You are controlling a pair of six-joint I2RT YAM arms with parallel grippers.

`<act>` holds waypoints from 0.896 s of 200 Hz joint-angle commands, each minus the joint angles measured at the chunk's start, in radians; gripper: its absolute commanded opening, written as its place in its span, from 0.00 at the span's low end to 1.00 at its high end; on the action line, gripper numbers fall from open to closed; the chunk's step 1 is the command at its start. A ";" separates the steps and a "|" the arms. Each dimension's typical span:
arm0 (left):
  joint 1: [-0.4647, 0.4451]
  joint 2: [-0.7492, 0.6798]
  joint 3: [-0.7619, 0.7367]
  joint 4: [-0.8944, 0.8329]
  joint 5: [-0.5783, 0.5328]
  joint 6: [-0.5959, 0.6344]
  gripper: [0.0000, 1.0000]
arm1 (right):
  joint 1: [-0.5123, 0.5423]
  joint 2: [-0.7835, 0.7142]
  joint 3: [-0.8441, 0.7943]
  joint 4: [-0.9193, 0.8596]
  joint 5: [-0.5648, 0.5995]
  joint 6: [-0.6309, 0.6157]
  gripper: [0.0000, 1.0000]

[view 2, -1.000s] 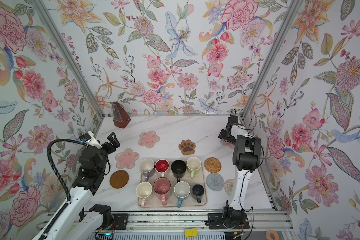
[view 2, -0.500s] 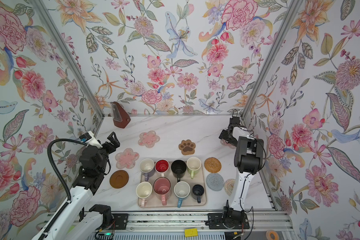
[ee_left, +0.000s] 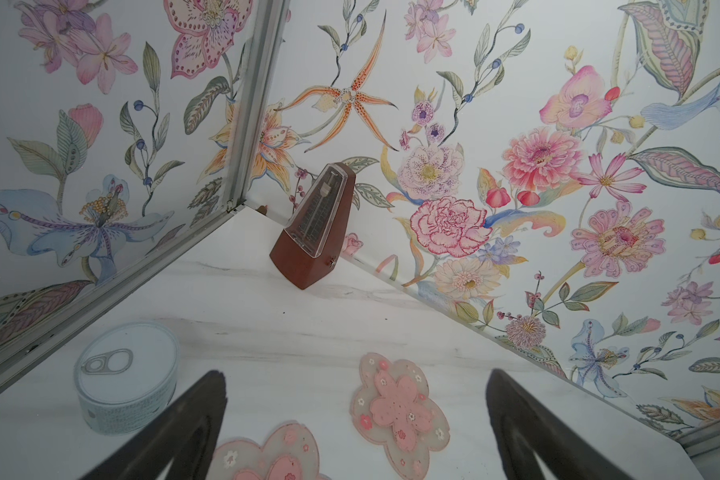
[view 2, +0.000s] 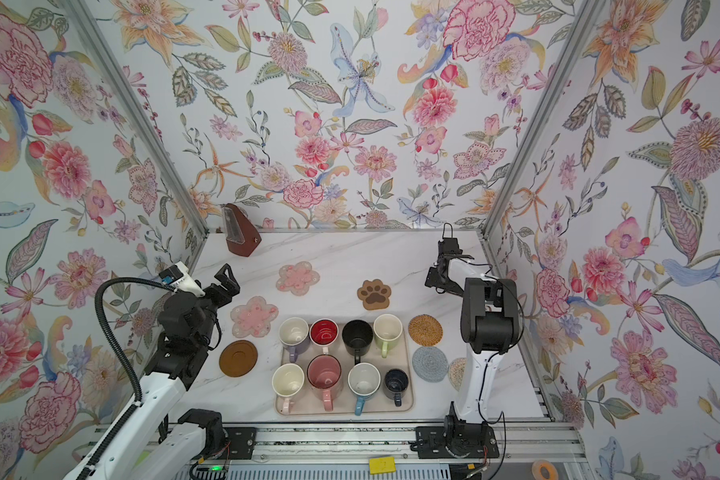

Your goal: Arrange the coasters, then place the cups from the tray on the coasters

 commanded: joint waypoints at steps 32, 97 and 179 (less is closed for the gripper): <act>0.009 0.008 0.040 -0.027 0.034 0.028 0.99 | -0.030 0.085 0.047 -0.031 0.046 -0.032 0.99; 0.009 0.073 0.098 -0.106 0.097 0.039 0.99 | -0.086 0.138 0.134 -0.044 -0.014 -0.040 0.99; 0.001 0.228 0.268 -0.273 0.284 0.103 0.99 | -0.086 -0.093 0.088 -0.016 -0.191 0.027 0.99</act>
